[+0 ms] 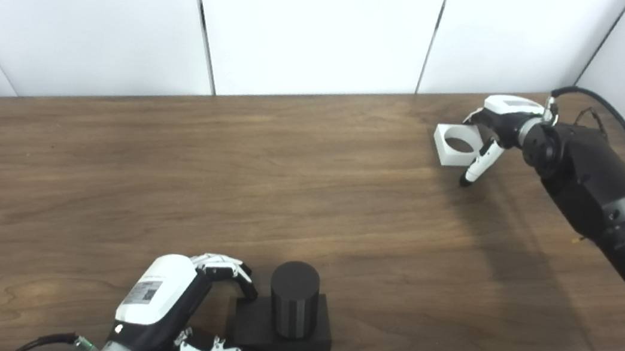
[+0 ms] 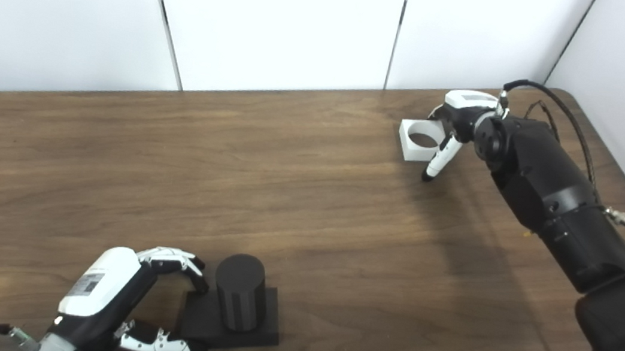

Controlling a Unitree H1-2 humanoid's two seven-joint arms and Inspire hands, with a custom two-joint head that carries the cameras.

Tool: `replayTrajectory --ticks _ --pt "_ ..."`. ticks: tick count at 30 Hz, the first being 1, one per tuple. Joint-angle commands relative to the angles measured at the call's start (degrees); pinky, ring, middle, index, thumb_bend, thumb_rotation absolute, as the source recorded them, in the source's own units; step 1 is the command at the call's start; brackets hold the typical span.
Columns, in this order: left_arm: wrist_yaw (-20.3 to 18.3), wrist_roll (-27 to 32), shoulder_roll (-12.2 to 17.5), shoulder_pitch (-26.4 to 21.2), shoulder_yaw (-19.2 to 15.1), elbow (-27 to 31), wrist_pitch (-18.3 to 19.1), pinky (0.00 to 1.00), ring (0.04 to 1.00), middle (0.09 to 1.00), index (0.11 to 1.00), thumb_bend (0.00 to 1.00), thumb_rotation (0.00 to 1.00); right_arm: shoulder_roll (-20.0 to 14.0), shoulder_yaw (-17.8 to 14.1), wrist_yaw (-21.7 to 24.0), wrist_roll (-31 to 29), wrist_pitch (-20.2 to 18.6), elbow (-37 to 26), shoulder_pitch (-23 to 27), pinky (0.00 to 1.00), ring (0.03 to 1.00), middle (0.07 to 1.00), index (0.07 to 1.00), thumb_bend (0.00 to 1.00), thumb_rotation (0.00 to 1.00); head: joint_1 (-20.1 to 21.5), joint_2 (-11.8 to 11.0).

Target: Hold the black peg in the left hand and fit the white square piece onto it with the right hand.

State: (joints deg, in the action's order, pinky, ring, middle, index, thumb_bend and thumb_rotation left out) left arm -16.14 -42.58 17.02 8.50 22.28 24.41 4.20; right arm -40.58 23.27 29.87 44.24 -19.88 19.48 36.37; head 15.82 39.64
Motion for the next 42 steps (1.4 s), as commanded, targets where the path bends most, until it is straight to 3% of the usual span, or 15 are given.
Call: replayTrajectory --ticks 1,12,17,18,19,21,25,36,42 --pt "-3.2 -1.8 0.9 1.5 1.0 -1.0 1.6 0.77 0.795 0.75 0.488 0.51 0.04 -0.6 -0.7 -1.1 0.1 1.5 -1.3 1.6 0.95 0.997 0.949 0.796 0.88 0.29 -0.3 0.1" --pt "-3.3 -2.3 0.6 1.6 1.1 -0.9 1.5 0.76 0.794 0.75 0.488 0.51 0.04 0.0 -0.8 -3.4 0.0 4.1 -1.1 1.1 0.87 0.96 0.902 0.754 0.84 0.28 -0.5 0.1" --pt "-3.3 -2.2 0.3 1.7 1.0 -0.8 1.7 0.77 0.794 0.749 0.488 0.51 0.04 0.8 -3.6 -6.0 -3.2 5.8 -0.7 -0.1 0.8 0.906 0.844 0.631 0.8 0.14 -0.7 0.1" --pt "-3.3 -2.3 0.3 1.7 1.0 -0.8 1.7 0.77 0.794 0.749 0.488 0.51 0.04 0.9 -4.2 -6.8 -3.7 6.6 -0.5 -0.5 0.78 0.889 0.833 0.562 0.66 0.14 -0.7 0.1" --pt "-3.3 -2.4 0.3 1.7 1.0 -0.8 1.7 0.77 0.794 0.75 0.488 0.51 0.04 1.0 -4.6 -7.8 -4.0 7.6 -0.3 -0.7 0.77 0.871 0.82 0.525 0.6 0.14 -0.7 0.1" --pt "-3.3 -2.4 0.2 1.6 1.0 -0.9 1.7 0.77 0.794 0.751 0.488 0.51 0.04 1.2 -5.0 -10.1 -4.1 9.3 0.1 -1.4 0.76 0.829 0.787 0.493 0.54 0.13 -0.8 0.1" --pt "-3.6 -2.7 -0.1 1.6 1.2 -0.9 2.0 0.76 0.797 0.754 0.488 0.51 0.04 1.1 -4.8 -12.7 -3.4 11.1 1.0 -2.3 0.74 0.778 0.74 0.485 0.52 0.12 -1.0 0.0" --pt "-3.1 -3.2 -0.7 1.2 1.2 -1.4 1.7 0.77 0.796 0.752 0.488 0.51 0.04 1.5 -5.7 -18.4 -2.8 13.4 2.9 -4.5 0.68 0.753 0.7 0.486 0.52 0.12 -1.9 0.2" --pt "-3.0 -4.4 -1.2 0.5 1.6 -2.3 1.9 0.79 0.8 0.753 0.488 0.51 0.04 -0.4 -5.0 -13.4 -1.8 11.4 -5.0 -5.6 0.72 0.806 0.739 0.486 0.52 0.13 -3.2 0.6"
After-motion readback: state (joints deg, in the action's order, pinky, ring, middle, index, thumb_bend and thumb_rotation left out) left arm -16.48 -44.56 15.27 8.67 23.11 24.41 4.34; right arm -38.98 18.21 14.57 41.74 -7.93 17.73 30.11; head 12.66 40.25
